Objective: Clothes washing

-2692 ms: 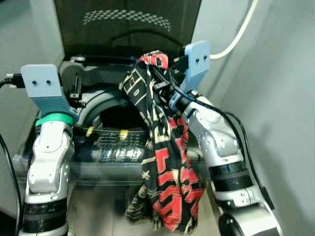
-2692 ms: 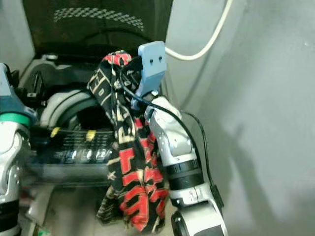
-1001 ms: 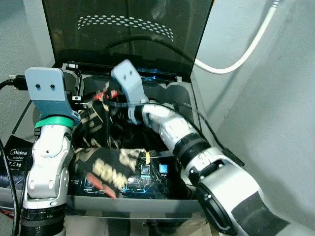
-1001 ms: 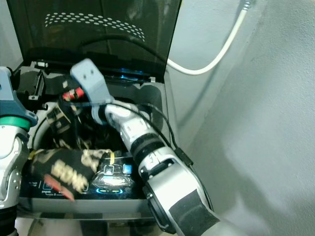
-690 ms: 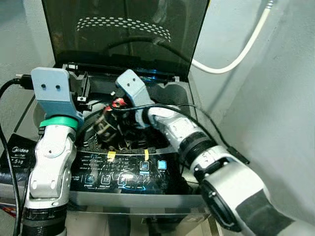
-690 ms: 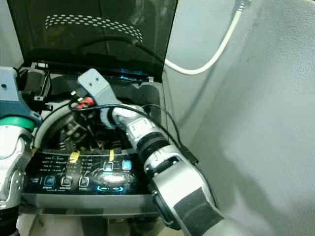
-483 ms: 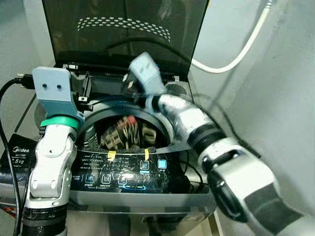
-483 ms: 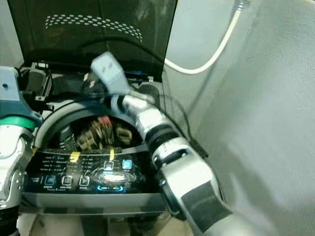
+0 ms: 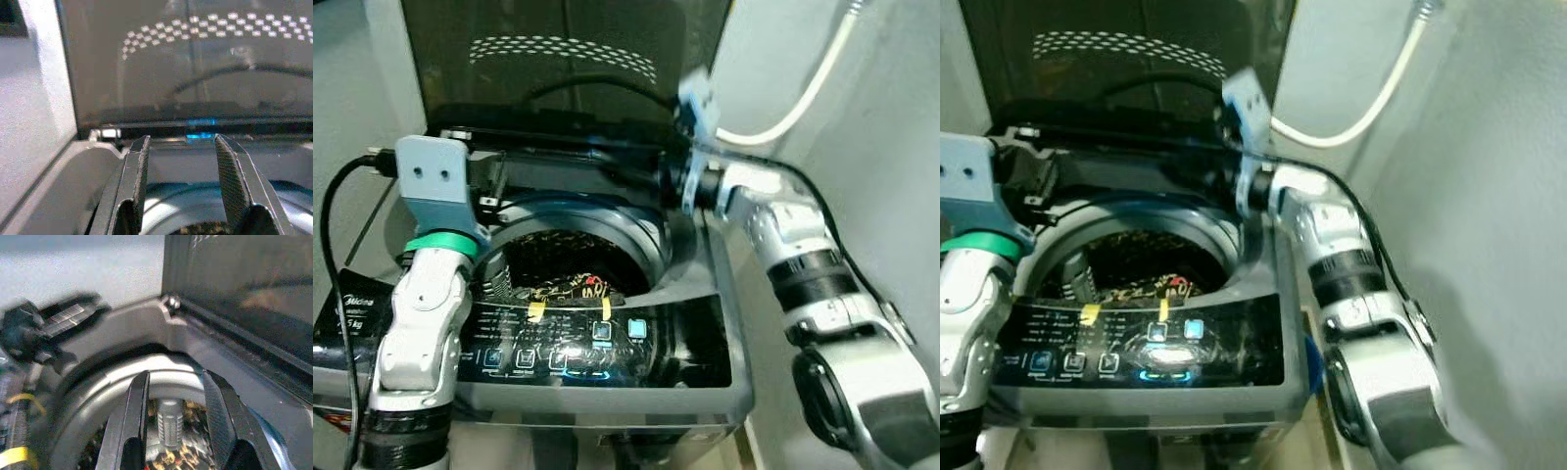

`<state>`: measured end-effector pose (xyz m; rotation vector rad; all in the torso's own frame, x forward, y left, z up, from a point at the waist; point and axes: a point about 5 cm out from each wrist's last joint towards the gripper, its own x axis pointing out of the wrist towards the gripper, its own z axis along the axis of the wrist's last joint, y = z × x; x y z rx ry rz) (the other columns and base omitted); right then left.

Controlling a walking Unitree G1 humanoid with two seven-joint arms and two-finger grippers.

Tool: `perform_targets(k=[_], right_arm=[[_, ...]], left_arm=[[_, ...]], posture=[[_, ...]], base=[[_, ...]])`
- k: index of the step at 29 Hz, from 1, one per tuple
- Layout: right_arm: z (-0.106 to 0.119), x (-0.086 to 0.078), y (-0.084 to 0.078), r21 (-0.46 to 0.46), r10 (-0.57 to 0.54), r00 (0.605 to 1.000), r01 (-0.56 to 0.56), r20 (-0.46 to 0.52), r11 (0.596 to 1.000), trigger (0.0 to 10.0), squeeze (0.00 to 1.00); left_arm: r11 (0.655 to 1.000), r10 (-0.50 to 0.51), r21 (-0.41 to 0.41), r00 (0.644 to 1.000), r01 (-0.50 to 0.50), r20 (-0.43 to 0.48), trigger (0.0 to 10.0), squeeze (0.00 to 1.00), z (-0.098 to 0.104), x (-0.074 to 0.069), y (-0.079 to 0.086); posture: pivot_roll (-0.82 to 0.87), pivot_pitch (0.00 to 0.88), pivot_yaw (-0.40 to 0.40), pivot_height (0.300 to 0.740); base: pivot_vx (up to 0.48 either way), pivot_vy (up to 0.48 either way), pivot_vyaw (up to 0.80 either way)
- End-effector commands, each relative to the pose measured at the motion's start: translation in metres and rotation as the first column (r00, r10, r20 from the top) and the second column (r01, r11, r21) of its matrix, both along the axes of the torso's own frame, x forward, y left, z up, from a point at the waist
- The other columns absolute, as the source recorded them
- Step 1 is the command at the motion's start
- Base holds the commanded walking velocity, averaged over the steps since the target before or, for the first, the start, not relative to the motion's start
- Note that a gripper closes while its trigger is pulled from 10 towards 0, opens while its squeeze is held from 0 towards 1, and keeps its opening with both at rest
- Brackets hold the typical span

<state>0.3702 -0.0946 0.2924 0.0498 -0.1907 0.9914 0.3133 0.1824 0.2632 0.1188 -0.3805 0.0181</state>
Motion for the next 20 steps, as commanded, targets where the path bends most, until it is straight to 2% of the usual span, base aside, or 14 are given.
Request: perform_targets(k=[1,2,4,5,6,7,10,11,15,16,17,18,19,20], right_arm=[[0.007,0.000,-0.015,0.108,-0.180,0.983,0.176,0.028,0.978,10.0,0.00],[0.007,0.000,-0.015,0.108,-0.180,0.983,0.176,0.028,0.978,10.0,0.00],[-0.009,0.006,-0.030,0.170,-0.424,0.902,0.432,-0.084,0.886,10.0,0.00],[-0.022,0.006,-0.034,0.174,-0.504,0.851,0.524,-0.148,0.834,10.0,0.00],[-0.022,0.006,-0.034,0.174,-0.504,0.851,0.524,-0.148,0.834,10.0,0.00],[-0.034,0.000,-0.038,0.129,-0.611,0.782,0.623,-0.122,0.771,10.0,0.00],[-0.036,-0.004,-0.039,0.105,-0.650,0.757,0.653,-0.064,0.750,10.0,0.00],[-0.032,-0.007,-0.041,0.102,-0.694,0.720,0.689,0.016,0.717,10.0,0.00],[-0.029,-0.015,-0.040,0.126,-0.699,0.713,0.690,0.055,0.713,10.0,0.00],[-0.031,-0.019,-0.036,0.134,-0.688,0.722,0.676,0.076,0.725,10.0,0.00],[-0.035,-0.024,-0.028,0.142,-0.656,0.752,0.644,0.065,0.752,10.0,0.00],[-0.035,-0.024,-0.028,0.142,-0.656,0.752,0.644,0.065,0.752,10.0,0.00],[-0.040,-0.027,-0.018,0.144,-0.621,0.781,0.609,0.062,0.780,10.0,0.00],[-0.040,-0.027,-0.018,0.144,-0.621,0.781,0.609,0.062,0.780,10.0,0.00]], left_arm=[[1.000,-0.024,0.005,0.999,0.024,-0.048,10.0,0.00,-0.006,0.005,-0.006],[1.000,-0.024,0.005,0.999,0.024,-0.048,10.0,0.00,-0.006,0.005,-0.006],[0.999,-0.031,0.007,0.997,0.031,-0.070,10.0,0.00,-0.011,0.010,-0.011],[0.999,-0.037,-0.011,0.996,0.036,-0.076,10.0,0.00,-0.012,0.013,-0.014],[0.999,-0.037,-0.011,0.996,0.036,-0.076,10.0,0.00,-0.012,0.013,-0.014],[0.998,-0.048,-0.041,0.996,0.045,-0.080,10.0,0.00,-0.011,0.018,-0.020],[0.998,-0.054,-0.050,0.995,0.050,-0.081,10.0,0.00,-0.009,0.019,-0.022],[0.998,-0.056,-0.042,0.995,0.053,-0.077,10.0,0.00,-0.008,0.020,-0.024],[0.997,-0.064,-0.038,0.995,0.061,-0.078,10.0,0.00,-0.010,0.020,-0.026],[0.997,-0.069,-0.041,0.994,0.066,-0.085,10.0,0.00,-0.013,0.020,-0.027],[0.997,-0.072,-0.046,0.993,0.068,-0.090,10.0,0.00,-0.015,0.019,-0.029],[0.997,-0.072,-0.046,0.993,0.068,-0.090,10.0,0.00,-0.015,0.019,-0.029],[0.996,-0.074,-0.049,0.993,0.070,-0.093,10.0,0.00,-0.017,0.019,-0.031],[0.996,-0.074,-0.049,0.993,0.070,-0.093,10.0,0.00,-0.017,0.019,-0.031]], posture=[[0.16,0.011,0.039,0.740],[0.16,0.011,0.039,0.740],[0.14,0.004,0.063,0.740],[0.14,0.004,0.063,0.740],[0.14,0.004,0.063,0.740],[0.14,0.004,0.063,0.740],[0.14,0.004,0.063,0.740],[0.12,0.000,0.072,0.740],[0.10,0.000,0.066,0.740],[0.10,0.000,0.066,0.740],[0.09,0.000,0.057,0.740],[0.09,0.000,0.057,0.740],[0.10,0.000,0.048,0.740],[0.10,0.000,0.048,0.740]], base=[[0.000,0.000,0.00],[0.000,0.000,0.00],[0.000,0.000,0.00],[0.000,0.000,0.00],[0.000,0.000,0.00],[0.000,0.000,0.00],[0.000,0.000,0.00],[0.000,0.000,0.00],[0.000,0.000,0.00],[0.000,0.000,0.00],[0.000,0.000,0.00],[0.000,0.000,0.00],[0.000,0.000,0.00],[0.000,0.000,0.00]])
